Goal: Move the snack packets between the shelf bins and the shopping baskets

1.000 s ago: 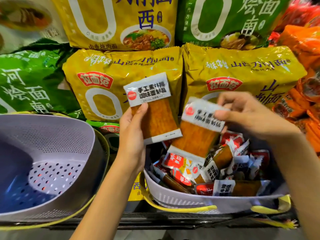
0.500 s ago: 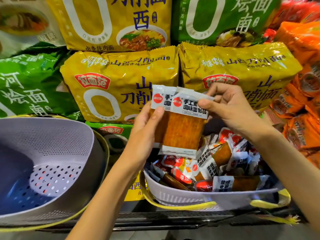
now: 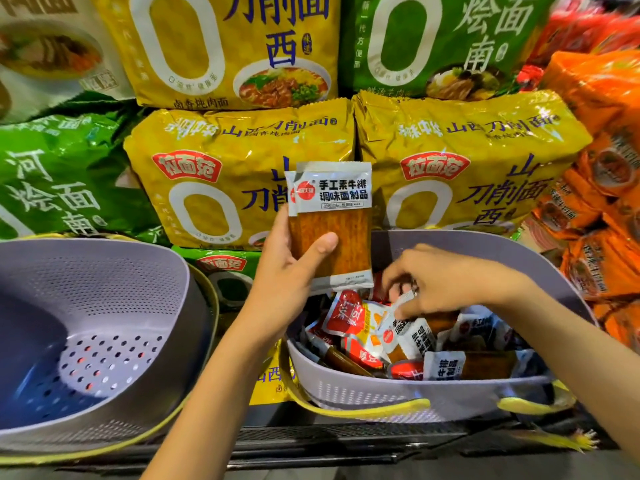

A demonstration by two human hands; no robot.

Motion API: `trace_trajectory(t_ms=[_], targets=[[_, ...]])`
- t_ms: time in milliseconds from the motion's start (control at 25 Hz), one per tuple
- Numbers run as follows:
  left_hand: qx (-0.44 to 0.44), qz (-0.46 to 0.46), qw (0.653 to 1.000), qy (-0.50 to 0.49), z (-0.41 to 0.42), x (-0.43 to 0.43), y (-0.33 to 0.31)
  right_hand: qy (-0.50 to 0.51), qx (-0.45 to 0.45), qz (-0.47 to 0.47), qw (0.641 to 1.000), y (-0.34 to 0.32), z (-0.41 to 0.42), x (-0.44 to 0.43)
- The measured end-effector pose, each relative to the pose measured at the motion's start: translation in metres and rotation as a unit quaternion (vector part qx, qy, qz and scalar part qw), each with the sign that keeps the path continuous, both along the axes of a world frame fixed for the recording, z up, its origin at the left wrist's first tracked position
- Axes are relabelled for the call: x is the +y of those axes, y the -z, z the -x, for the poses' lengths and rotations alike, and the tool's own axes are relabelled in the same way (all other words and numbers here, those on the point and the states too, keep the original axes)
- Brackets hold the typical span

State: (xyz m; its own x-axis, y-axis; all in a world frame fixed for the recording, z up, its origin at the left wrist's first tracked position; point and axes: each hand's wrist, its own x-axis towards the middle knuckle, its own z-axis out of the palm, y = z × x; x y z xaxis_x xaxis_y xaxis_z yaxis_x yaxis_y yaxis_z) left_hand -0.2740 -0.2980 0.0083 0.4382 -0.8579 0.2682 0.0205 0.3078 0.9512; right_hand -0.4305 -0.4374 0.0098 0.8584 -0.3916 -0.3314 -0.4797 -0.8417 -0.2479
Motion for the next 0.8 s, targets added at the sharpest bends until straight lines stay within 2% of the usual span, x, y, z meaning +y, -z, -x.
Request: trace_trajectory(t_ms=[80, 160, 240, 320, 400, 480, 600, 680, 800], targets=[[0.007, 0.006, 1.000, 0.001, -0.001, 0.001, 0.001, -0.014, 0.020, -0.019, 1.000, 0.003, -0.002, 0.003], [0.026, 0.009, 1.000, -0.001, 0.000, 0.001, 0.000, -0.027, -0.032, -0.040, 0.998, -0.004, 0.001, -0.001], [0.046, 0.005, 0.999, -0.011, 0.000, 0.001, -0.001, -0.027, -0.125, -0.116, 0.985, -0.017, 0.008, -0.007], [0.064, -0.004, 0.998, -0.023, 0.002, 0.001, -0.003, -0.024, -0.246, -0.210, 0.946, -0.033, 0.016, -0.008], [0.072, -0.018, 0.997, -0.026, 0.002, 0.001, -0.005, 0.003, -0.352, -0.298, 0.887, -0.043, 0.019, -0.003], [0.073, -0.038, 0.996, -0.017, 0.002, 0.000, -0.011, 0.043, -0.419, -0.325, 0.847, -0.044, 0.011, 0.000], [0.091, -0.098, 0.991, 0.000, 0.004, 0.001, -0.020, 0.100, -0.489, -0.306, 0.811, -0.043, -0.008, 0.007], [0.106, -0.137, 0.985, 0.006, 0.006, 0.004, -0.025, 0.130, -0.517, -0.241, 0.811, -0.047, -0.017, 0.009], [0.121, -0.138, 0.983, 0.018, 0.011, 0.008, -0.027, 0.163, -0.555, -0.129, 0.805, -0.054, -0.029, 0.017]])
